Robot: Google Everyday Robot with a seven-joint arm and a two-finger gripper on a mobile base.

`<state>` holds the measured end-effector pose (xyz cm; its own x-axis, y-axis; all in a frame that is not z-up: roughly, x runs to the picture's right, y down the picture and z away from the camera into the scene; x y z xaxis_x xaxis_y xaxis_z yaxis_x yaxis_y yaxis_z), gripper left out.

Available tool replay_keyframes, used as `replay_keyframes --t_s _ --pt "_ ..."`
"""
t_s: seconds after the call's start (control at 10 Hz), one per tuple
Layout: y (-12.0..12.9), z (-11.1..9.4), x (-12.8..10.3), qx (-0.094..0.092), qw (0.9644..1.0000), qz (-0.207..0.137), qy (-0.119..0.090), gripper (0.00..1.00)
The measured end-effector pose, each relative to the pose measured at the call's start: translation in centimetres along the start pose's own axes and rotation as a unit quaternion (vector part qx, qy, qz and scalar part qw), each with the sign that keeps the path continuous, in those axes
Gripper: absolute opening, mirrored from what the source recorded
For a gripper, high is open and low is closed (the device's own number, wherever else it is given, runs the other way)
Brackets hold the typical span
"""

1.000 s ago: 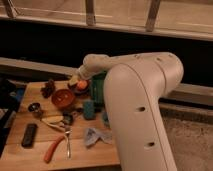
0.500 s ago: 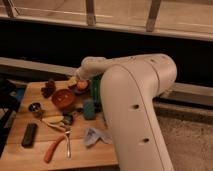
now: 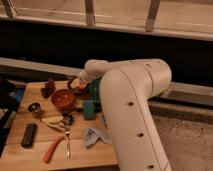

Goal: Place apple in metal cup

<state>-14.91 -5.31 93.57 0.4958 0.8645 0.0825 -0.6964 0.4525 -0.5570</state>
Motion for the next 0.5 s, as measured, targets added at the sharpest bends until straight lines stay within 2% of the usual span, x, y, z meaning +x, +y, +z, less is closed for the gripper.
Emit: replay_keyframes --t_s 0.5 --pt "-0.6 1.9 1.0 -0.008 0.9998 0.017 0.009 0.69"
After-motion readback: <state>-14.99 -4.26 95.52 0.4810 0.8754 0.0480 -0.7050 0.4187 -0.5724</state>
